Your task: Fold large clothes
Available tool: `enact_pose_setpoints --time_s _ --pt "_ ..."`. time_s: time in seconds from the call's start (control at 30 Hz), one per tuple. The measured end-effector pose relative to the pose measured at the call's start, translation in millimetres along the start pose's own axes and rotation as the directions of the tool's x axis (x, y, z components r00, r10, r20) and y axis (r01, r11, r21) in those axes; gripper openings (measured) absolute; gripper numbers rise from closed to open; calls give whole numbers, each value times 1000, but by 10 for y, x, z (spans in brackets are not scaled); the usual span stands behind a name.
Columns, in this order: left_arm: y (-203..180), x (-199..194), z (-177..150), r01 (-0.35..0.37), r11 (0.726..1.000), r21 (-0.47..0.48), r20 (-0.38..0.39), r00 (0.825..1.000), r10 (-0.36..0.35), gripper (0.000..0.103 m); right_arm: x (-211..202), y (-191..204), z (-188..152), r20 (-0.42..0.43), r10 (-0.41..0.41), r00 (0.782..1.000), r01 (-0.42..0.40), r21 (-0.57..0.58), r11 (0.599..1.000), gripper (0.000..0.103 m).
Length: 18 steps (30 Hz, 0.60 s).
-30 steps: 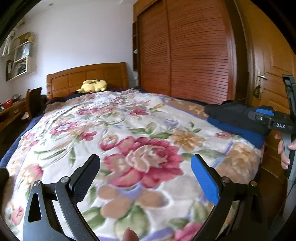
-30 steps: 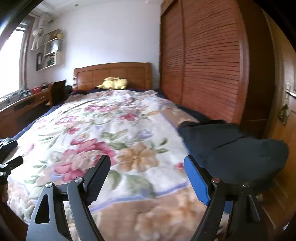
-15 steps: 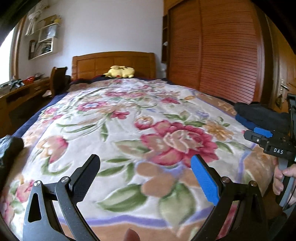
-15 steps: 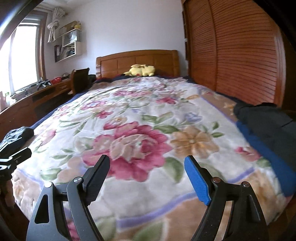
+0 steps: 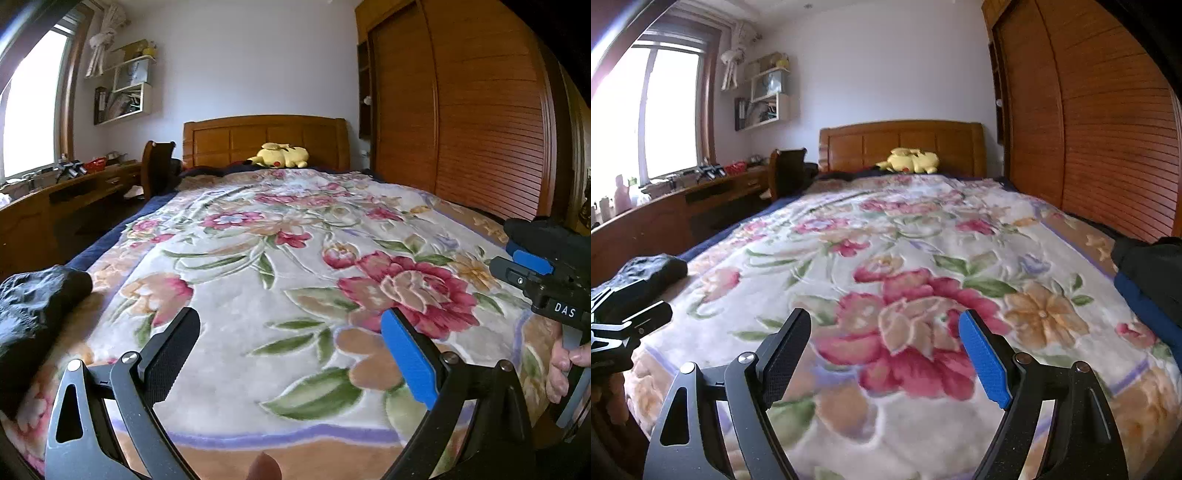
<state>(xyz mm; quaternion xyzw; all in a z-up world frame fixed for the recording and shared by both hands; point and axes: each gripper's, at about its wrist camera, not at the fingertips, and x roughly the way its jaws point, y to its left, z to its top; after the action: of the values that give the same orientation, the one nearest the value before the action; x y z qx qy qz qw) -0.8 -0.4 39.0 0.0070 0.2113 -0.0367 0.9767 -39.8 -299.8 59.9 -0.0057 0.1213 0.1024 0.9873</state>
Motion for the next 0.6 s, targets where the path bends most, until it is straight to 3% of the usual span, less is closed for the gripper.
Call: enact_pose_setpoints --time_s 0.6 --pt "115 -85 -18 -18 999 -41 17 1000 19 99 161 18 -159 17 33 999 -32 -23 999 84"
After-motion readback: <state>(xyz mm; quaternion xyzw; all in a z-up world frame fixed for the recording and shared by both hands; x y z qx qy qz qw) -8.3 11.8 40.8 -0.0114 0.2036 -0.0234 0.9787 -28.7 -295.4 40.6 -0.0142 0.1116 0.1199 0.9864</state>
